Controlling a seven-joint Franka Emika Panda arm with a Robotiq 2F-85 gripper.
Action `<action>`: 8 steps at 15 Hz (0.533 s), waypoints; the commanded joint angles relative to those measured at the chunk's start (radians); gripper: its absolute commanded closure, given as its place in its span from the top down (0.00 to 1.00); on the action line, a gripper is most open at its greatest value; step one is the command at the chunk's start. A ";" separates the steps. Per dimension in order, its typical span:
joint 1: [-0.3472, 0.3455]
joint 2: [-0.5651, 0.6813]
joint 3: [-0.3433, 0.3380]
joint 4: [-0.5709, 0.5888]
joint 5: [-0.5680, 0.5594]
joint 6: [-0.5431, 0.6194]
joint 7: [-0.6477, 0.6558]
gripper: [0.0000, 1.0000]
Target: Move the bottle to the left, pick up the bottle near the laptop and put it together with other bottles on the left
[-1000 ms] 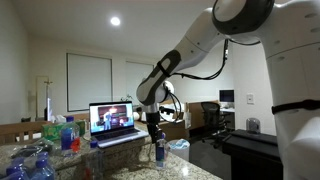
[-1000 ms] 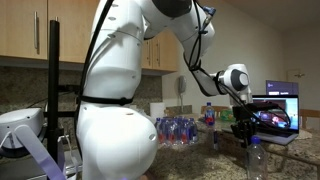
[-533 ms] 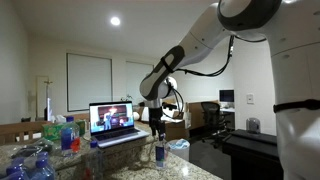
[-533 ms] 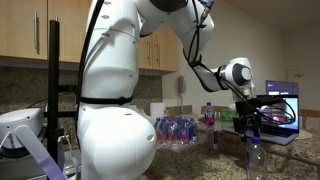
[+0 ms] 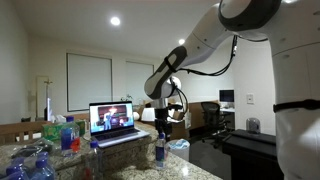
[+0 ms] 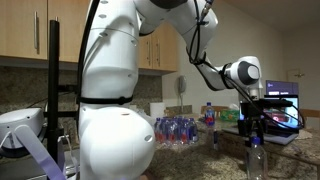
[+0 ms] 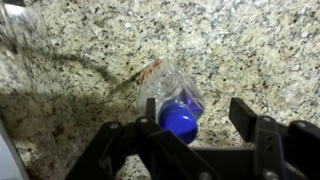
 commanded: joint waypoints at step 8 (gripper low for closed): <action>0.002 -0.020 0.018 0.009 0.021 0.006 -0.037 0.12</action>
